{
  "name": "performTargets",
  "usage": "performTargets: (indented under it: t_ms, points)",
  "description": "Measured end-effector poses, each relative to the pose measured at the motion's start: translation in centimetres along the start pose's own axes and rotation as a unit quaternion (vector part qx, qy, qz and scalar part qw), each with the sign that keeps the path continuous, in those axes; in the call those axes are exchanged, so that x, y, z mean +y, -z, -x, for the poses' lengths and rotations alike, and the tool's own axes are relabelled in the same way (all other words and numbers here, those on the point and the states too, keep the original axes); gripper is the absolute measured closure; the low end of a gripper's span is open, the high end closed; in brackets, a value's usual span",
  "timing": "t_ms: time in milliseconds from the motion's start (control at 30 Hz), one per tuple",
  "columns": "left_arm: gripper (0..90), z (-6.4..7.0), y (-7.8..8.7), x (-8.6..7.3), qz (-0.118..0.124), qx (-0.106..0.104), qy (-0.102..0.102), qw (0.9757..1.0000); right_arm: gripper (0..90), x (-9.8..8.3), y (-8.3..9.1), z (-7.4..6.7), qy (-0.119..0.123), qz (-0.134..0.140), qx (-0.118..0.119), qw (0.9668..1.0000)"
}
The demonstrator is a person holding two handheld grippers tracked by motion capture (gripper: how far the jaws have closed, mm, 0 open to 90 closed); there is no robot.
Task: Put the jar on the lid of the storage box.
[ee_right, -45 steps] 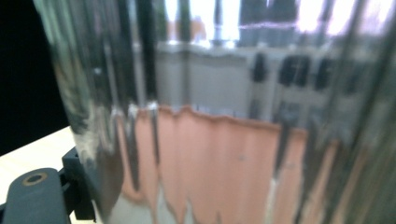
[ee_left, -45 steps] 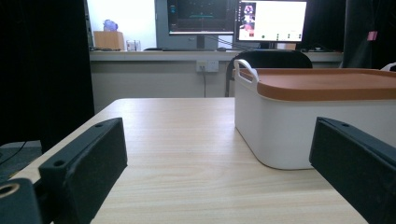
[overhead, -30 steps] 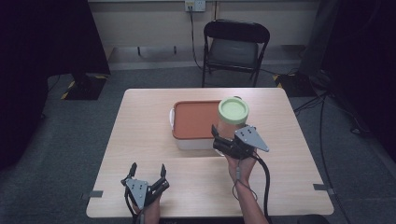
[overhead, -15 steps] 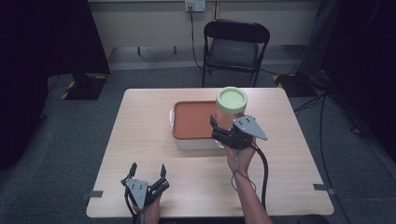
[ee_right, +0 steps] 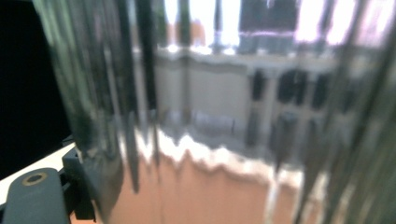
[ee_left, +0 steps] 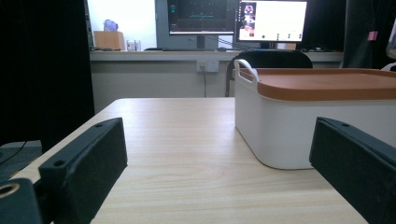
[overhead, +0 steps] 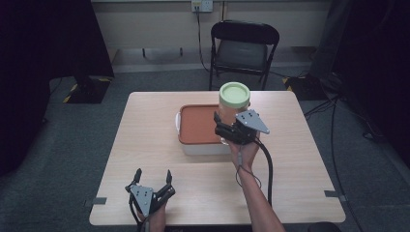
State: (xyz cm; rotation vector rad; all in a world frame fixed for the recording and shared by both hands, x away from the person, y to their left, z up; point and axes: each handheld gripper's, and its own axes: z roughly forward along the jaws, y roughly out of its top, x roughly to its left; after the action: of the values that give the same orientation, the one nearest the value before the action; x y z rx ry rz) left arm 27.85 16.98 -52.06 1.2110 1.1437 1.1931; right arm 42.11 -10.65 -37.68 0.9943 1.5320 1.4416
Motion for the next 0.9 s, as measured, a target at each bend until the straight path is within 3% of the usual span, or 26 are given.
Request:
performTargets:
  t_ms: [233,433,900]
  points:
    - [3.7,0.0,0.0,0.0,0.000,-0.001,0.000,1.0000,11.6,-0.6,-1.9,0.4,0.001,-0.004,-0.013,0.9999]
    - [3.7,0.0,0.0,0.0,0.000,-0.001,0.000,1.0000,11.6,-1.2,-3.3,0.7,-0.013,-0.007,-0.016,0.9998]
    - [3.7,0.0,0.0,0.0,0.000,-0.001,0.000,1.0000,11.5,-2.4,-5.1,0.7,-0.021,-0.015,-0.027,0.9993]
